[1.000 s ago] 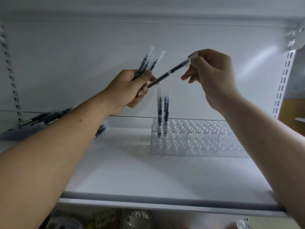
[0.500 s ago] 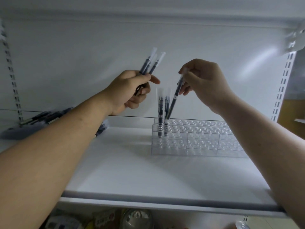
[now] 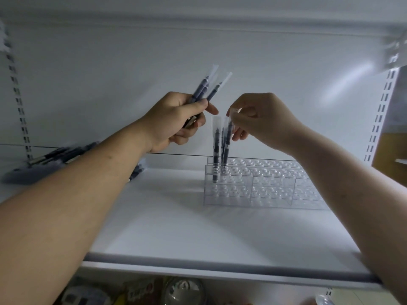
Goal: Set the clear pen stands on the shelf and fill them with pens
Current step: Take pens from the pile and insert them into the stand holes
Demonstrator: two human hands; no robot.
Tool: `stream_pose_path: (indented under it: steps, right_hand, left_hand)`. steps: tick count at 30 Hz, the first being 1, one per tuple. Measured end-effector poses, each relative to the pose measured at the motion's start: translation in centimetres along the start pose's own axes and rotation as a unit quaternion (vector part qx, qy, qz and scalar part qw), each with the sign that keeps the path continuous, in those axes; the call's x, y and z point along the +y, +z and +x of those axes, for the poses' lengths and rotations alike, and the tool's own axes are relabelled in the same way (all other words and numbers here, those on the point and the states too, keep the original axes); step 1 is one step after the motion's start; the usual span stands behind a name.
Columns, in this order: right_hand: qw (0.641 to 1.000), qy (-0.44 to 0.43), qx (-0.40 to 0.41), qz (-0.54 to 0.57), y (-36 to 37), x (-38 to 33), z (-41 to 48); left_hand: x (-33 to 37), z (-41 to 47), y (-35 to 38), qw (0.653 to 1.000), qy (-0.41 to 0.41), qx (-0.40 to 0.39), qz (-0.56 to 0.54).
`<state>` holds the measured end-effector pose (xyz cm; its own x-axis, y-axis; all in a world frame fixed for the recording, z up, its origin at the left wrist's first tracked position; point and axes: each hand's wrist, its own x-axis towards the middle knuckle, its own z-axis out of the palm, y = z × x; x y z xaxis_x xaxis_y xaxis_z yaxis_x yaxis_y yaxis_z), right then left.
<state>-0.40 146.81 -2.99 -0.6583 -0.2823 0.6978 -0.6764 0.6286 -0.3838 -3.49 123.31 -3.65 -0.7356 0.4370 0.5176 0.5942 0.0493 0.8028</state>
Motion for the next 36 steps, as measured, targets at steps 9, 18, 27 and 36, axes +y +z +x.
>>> stream_pose_path:
  steps: [9, 18, 27, 36]
  right_hand:
    - [1.000, 0.009, 0.023, -0.004, 0.04, -0.27, -0.15]
    - [0.997, -0.025, 0.034, -0.064, -0.19, -0.17, -0.36]
    - [0.997, 0.005, 0.034, -0.072, -0.23, 0.21, -0.02]
    - [0.993, -0.041, -0.009, -0.108, 0.05, 0.28, -0.14]
  left_hand:
    - [0.09, -0.17, 0.23, 1.000, 0.007, 0.001, 0.005]
    - [-0.01, -0.15, 0.20, 1.000, 0.006, -0.007, 0.010]
    - [0.13, -0.17, 0.15, 1.000, 0.013, 0.004, 0.010]
    - [0.27, -0.23, 0.09, 1.000, 0.022, 0.004, 0.009]
